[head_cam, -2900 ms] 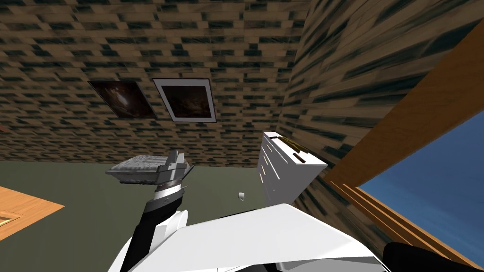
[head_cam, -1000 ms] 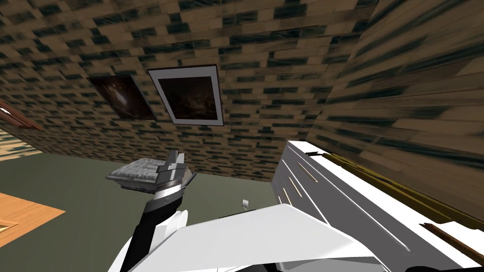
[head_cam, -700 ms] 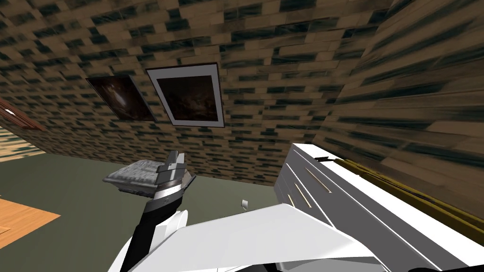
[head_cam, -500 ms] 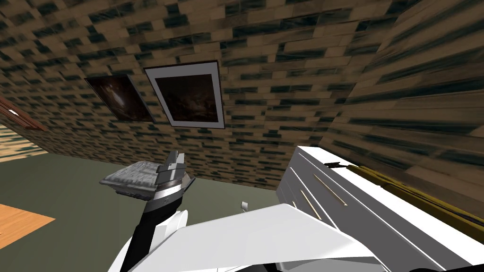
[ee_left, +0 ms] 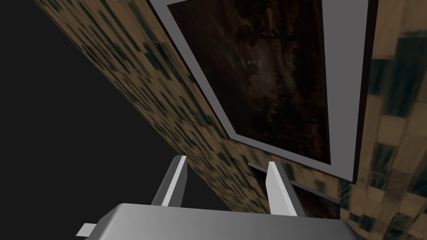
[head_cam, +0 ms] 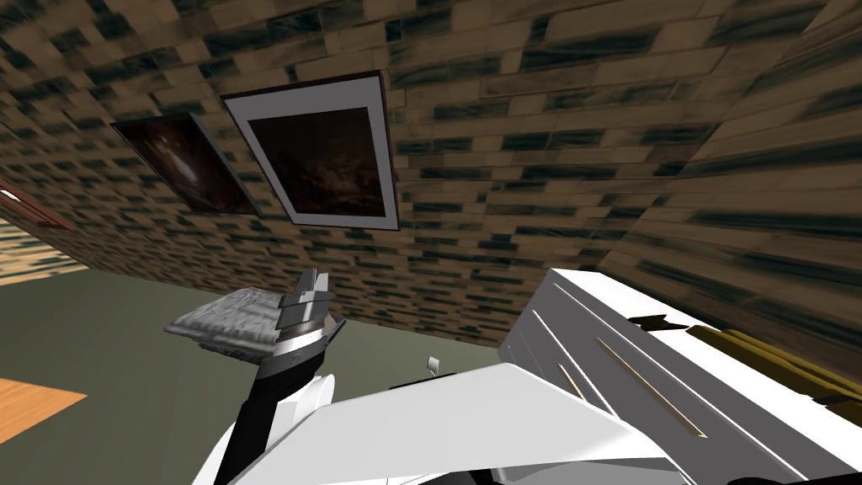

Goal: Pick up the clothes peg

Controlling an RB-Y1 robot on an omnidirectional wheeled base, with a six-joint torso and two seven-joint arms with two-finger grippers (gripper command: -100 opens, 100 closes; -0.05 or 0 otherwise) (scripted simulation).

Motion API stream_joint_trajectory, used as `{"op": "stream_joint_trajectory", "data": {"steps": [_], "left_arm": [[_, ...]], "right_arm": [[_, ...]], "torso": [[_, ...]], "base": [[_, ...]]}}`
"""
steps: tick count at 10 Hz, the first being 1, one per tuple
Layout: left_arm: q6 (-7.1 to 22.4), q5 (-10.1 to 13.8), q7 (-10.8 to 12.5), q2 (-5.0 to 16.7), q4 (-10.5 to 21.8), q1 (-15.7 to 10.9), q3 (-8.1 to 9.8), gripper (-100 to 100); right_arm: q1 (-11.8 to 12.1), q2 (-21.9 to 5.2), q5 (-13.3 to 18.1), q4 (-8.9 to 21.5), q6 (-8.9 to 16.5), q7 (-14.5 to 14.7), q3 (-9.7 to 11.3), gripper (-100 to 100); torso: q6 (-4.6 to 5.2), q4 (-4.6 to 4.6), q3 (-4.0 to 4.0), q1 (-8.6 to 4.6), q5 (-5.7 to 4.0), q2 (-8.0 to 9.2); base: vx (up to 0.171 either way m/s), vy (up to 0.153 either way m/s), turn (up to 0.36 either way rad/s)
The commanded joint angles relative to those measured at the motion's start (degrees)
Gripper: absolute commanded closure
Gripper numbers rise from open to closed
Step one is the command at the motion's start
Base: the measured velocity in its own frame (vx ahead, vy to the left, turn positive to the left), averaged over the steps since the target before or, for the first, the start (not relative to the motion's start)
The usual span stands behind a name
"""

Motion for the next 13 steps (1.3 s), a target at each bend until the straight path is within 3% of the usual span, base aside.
{"op": "stream_joint_trajectory", "data": {"steps": [1,3,5,6,10,11,12,13], "left_arm": [[0.0,0.0,0.0,0.0,0.0,0.0,0.0,0],[0.0,0.0,0.0,0.0,0.0,0.0,0.0,0],[0.0,0.0,0.0,0.0,0.0,0.0,0.0,0],[0.0,0.0,0.0,0.0,0.0,0.0,0.0,0],[0.0,0.0,0.0,0.0,0.0,0.0,0.0,0],[0.0,0.0,0.0,0.0,0.0,0.0,0.0,0],[0.0,0.0,0.0,0.0,0.0,0.0,0.0,0],[0.0,0.0,0.0,0.0,0.0,0.0,0.0,0]], "right_arm": [[-1.7,0.8,0.9,-0.5,1.3,0.0,0.8,-100],[-3.8,1.7,1.9,-1.1,3.0,0.1,1.8,-100],[-2.8,1.6,1.5,-1.9,3.2,0.2,1.3,-100],[-2.9,1.7,1.5,-1.8,3.3,0.2,1.4,100],[-2.8,1.6,1.5,-1.8,3.3,0.3,1.4,100],[-2.8,1.6,1.5,-1.8,3.3,0.3,1.4,0],[-2.1,1.0,1.1,-0.6,1.7,0.0,1.0,100],[-1.3,0.6,0.6,-0.4,1.0,0.0,0.6,100]], "torso": [[0.0,0.0,0.0,0.0,0.0,0.0],[0.02,0.07,0.14,-0.03,-0.02,0.22],[0.02,0.08,0.18,-0.03,-0.02,0.28],[0.02,0.08,0.18,-0.02,-0.01,0.28],[0.04,0.09,0.18,0.0,-0.03,0.28],[0.04,0.09,0.18,0.01,-0.02,0.28],[0.04,0.09,0.18,0.01,-0.02,0.28],[0.05,0.08,0.17,0.04,0.01,0.28]], "base": [[0.011,-0.004,0.031],[0.002,-0.006,0.024],[-0.001,-0.003,0.003],[0.0,0.0,0.0],[0.0,0.0,0.0],[0.0,0.0,0.0],[-0.002,0.006,-0.025],[-0.003,0.007,-0.032]]}}
